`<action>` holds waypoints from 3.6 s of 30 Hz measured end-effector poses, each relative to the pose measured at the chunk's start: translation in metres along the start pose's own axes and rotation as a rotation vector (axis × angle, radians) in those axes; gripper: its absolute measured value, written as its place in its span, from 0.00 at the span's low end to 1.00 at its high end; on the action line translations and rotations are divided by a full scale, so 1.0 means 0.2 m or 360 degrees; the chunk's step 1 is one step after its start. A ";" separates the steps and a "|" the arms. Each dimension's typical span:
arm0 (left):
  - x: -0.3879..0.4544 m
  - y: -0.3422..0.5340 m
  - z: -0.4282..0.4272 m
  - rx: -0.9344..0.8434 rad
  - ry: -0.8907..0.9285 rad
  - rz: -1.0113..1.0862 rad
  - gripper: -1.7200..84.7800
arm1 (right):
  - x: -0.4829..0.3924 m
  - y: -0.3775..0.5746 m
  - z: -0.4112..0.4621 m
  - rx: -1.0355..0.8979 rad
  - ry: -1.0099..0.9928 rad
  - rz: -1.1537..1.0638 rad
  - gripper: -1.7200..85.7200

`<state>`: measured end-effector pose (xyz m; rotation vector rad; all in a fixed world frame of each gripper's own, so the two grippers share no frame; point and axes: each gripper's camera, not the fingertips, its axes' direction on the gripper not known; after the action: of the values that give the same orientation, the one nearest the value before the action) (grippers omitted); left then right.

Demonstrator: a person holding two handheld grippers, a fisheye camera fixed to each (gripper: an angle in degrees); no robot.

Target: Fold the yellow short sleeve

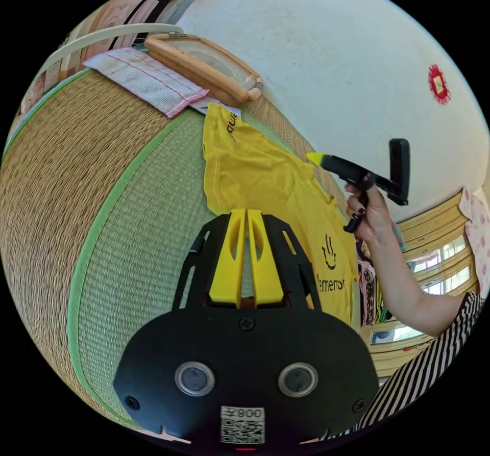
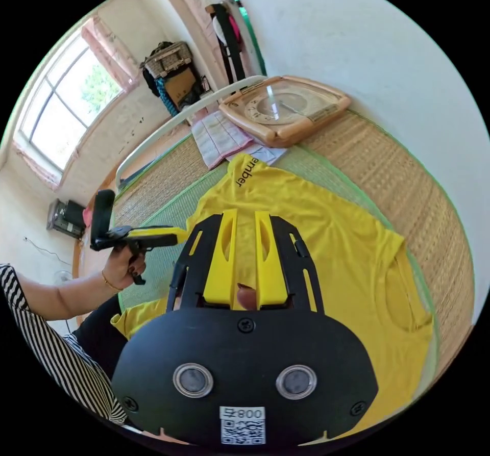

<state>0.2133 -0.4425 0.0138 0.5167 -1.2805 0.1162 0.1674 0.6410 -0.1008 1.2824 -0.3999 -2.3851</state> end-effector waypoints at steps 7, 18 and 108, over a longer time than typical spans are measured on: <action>-0.40 0.49 0.38 0.0014 0.0136 -0.0060 0.09 | -0.23 -0.62 0.04 -0.0145 0.0226 -0.0220 0.12; -0.88 0.95 0.96 0.0080 0.0231 -0.0155 0.10 | -0.34 -0.97 -0.18 -0.0227 0.0432 -0.0316 0.04; -0.89 1.09 1.01 -0.0100 -0.0192 0.0282 0.02 | -0.50 -0.58 -0.45 0.0073 0.0018 -0.0028 0.02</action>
<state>-0.0977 -0.3023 -0.0481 0.3601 -1.4426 0.1945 0.2682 0.7850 -0.1272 1.3243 -0.4441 -2.3948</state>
